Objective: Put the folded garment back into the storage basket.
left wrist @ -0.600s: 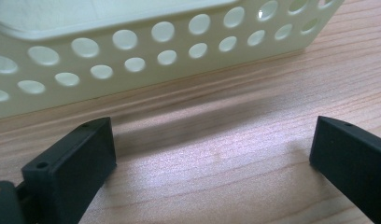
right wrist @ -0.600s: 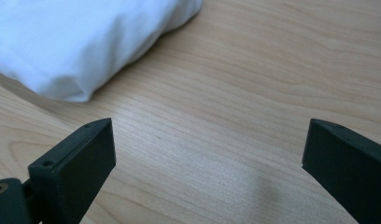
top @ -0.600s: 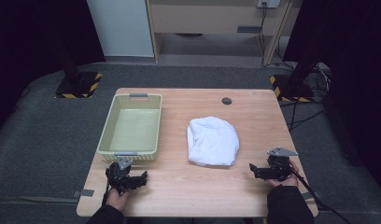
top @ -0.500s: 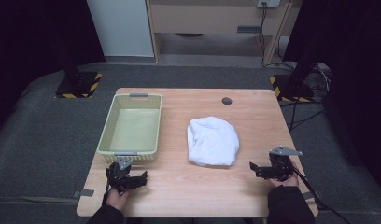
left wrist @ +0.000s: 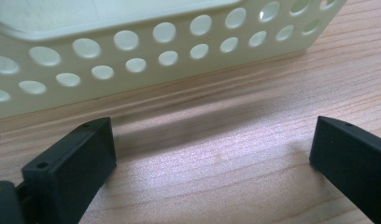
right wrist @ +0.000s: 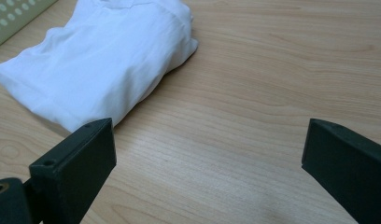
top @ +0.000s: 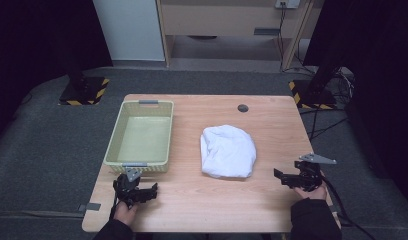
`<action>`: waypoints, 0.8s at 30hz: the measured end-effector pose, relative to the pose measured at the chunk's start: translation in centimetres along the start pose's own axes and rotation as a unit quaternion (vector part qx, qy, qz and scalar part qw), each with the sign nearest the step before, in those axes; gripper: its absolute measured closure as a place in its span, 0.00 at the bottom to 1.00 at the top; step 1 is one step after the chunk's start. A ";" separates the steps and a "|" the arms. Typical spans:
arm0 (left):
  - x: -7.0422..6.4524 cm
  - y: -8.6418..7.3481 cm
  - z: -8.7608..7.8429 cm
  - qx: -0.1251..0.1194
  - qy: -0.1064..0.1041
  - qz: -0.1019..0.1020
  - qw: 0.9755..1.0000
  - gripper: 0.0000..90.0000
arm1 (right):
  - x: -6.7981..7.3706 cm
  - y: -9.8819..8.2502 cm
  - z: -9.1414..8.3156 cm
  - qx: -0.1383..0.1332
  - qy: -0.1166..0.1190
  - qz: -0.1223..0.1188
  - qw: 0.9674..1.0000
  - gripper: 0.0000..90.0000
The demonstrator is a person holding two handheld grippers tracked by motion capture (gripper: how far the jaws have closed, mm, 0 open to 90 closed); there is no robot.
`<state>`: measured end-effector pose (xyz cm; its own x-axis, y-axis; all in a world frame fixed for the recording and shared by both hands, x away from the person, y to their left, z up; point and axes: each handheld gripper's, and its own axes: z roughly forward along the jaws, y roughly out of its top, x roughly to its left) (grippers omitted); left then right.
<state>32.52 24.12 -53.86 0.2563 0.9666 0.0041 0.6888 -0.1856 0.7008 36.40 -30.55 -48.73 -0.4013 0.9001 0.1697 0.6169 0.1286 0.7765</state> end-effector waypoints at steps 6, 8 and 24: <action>0.0 0.0 0.0 0.000 0.000 0.000 1.000 0.00 | -0.3 0.2 -0.4 -0.008 -0.001 0.007 1.000 0.03; 0.0 0.0 0.0 0.000 0.000 0.000 1.000 0.00 | -0.3 0.3 -0.4 -0.009 0.002 0.007 1.000 0.03; 0.0 0.0 0.0 0.001 0.000 0.000 1.000 0.00 | -0.4 1.0 -0.4 -0.024 0.029 0.017 0.999 0.06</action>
<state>32.52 24.12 -53.84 0.2563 0.9666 0.0044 0.6900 -0.1861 0.6995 36.90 -30.92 -47.74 -0.4198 0.8781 0.2296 0.5976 0.0771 0.7981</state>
